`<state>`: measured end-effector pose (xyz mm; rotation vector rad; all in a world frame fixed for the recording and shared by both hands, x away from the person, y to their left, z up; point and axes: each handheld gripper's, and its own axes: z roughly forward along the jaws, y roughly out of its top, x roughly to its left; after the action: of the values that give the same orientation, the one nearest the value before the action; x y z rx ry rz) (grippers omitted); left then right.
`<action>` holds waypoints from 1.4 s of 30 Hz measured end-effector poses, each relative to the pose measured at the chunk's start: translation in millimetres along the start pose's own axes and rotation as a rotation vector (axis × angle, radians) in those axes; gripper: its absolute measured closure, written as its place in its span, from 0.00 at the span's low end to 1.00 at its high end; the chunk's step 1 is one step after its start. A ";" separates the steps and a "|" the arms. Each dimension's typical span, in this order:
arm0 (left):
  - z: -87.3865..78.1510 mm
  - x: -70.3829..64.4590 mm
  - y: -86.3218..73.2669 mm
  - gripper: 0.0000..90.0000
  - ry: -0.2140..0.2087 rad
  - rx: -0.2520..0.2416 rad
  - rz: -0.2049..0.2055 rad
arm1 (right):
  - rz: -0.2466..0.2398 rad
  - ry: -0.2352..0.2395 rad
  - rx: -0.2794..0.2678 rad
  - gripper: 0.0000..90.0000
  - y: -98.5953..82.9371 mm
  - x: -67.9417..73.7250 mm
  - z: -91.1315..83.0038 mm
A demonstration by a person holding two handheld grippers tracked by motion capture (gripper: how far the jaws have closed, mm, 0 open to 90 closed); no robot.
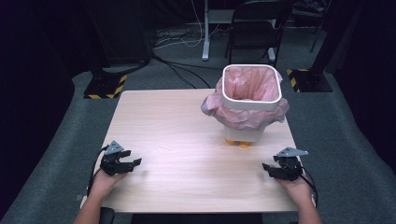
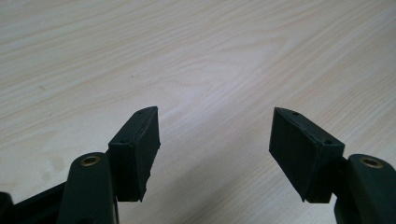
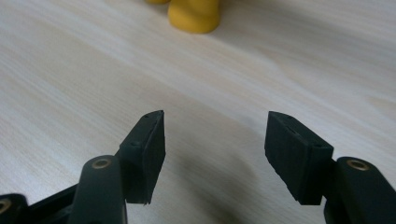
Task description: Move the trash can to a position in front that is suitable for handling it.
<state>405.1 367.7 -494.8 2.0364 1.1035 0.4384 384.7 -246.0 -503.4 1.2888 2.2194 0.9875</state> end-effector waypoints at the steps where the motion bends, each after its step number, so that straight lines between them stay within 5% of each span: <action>1: -0.2 -0.9 1.8 0.37 -0.003 -0.001 -0.010 | 0.006 -0.005 -0.006 0.42 1.1 -0.5 -2.1; 9: -0.2 -14.6 22.5 0.38 -0.036 -0.004 -0.004 | 0.053 -0.017 -0.068 0.47 11.6 -3.5 -23.2; 31: -8.0 -50.8 93.9 0.35 -0.093 -0.054 0.071 | 0.045 -0.045 -0.128 0.49 39.7 5.1 -47.7; 42: -9.6 -74.2 131.1 0.35 -0.103 -0.060 0.146 | 0.040 -0.066 -0.148 0.55 52.6 5.3 -52.8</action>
<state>430.5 267.4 -384.9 2.0697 0.8740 0.4296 379.8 -244.1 -428.9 1.2844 2.0379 1.0867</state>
